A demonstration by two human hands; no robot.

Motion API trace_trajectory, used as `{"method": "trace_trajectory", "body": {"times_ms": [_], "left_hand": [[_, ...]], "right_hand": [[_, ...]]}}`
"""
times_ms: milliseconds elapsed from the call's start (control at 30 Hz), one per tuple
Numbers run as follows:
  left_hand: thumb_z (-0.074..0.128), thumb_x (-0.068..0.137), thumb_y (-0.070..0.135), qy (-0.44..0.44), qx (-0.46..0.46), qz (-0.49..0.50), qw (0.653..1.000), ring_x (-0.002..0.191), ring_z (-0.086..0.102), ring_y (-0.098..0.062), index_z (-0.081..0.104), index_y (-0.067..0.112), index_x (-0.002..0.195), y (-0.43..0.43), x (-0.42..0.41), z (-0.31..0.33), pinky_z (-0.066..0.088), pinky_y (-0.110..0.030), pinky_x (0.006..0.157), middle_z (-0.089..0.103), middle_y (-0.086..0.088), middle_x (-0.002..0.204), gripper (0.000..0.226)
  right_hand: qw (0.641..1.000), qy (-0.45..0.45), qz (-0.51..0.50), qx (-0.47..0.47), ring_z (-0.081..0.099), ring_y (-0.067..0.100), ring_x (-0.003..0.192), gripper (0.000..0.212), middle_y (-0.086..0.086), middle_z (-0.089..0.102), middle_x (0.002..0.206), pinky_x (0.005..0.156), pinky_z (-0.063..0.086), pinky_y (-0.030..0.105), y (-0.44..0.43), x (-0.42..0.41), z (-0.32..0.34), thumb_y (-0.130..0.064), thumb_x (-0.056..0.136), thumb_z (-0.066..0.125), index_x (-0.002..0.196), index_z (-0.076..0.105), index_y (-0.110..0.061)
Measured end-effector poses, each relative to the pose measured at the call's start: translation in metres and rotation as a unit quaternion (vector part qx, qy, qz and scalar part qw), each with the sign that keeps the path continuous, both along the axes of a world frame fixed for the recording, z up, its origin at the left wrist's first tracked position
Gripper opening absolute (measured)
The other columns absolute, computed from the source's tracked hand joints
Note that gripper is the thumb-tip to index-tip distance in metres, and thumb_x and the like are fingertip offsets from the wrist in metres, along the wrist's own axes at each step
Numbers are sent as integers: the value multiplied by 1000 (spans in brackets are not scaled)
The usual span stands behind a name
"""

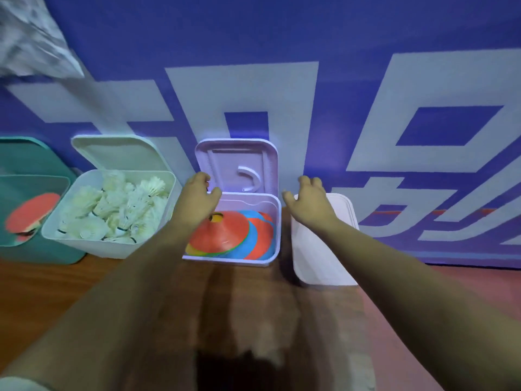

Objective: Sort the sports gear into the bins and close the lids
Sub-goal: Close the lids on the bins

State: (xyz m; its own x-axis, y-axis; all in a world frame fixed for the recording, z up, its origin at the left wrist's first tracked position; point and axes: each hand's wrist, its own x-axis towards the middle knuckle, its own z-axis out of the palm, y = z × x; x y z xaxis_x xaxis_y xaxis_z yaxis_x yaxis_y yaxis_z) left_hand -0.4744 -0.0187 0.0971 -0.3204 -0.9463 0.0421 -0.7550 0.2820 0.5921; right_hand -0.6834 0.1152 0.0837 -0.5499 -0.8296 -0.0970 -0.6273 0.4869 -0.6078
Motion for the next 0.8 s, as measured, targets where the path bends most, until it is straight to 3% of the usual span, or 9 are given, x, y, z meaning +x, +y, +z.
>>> {"method": "trace_trajectory", "body": {"times_ms": [100, 300, 433, 567, 667, 800], "left_hand": [[61, 87, 21, -9, 4, -7, 1000, 105, 56, -33, 54, 2, 118, -48, 16, 6, 42, -35, 88, 58, -17, 116, 37], [58, 90, 24, -21, 52, -65, 996, 132, 43, -32, 33, 6, 146, -117, 20, 5, 36, -37, 105, 42, -18, 145, 64], [55, 90, 27, -11, 68, -115, 991, 116, 53, -33, 45, 9, 130, -140, 13, -2, 43, -37, 91, 57, -17, 125, 45], [47, 97, 30, 31, 53, -130, 990, 115, 55, -31, 46, 13, 133, -138, 18, -11, 45, -41, 96, 58, -13, 127, 40], [40, 103, 26, 85, -2, -126, 988, 121, 54, -25, 51, 17, 138, -133, 28, -9, 41, -32, 101, 60, -6, 133, 38], [43, 102, 21, 161, -63, -97, 980, 103, 61, -18, 63, 17, 121, -122, 40, 14, 42, -22, 84, 68, 0, 113, 28]], "right_hand": [[999, -30, -27, -11, 46, 42, 121, 54, 23, 42, 132, 100, 38, 42, -43, 22, 10, -38, 96, 52, 133, 43, 0], [990, -99, -91, -48, 46, 35, 124, 60, 20, 46, 135, 102, 38, 39, -109, 38, 10, -39, 92, 57, 137, 38, -3], [982, -115, -129, -70, 43, 32, 130, 69, 19, 46, 141, 108, 37, 42, -129, 42, 4, -43, 91, 58, 141, 35, -1], [972, -137, -161, -102, 47, 28, 128, 74, 15, 48, 140, 108, 39, 45, -127, 52, -1, -55, 87, 54, 140, 39, -6], [965, -159, -173, -120, 50, 27, 125, 76, 12, 52, 136, 108, 40, 46, -124, 54, 7, -65, 85, 50, 137, 43, -10], [954, -193, -156, -165, 50, 16, 128, 78, -1, 55, 138, 109, 40, 43, -114, 58, 24, -74, 78, 48, 135, 46, -21]]}}
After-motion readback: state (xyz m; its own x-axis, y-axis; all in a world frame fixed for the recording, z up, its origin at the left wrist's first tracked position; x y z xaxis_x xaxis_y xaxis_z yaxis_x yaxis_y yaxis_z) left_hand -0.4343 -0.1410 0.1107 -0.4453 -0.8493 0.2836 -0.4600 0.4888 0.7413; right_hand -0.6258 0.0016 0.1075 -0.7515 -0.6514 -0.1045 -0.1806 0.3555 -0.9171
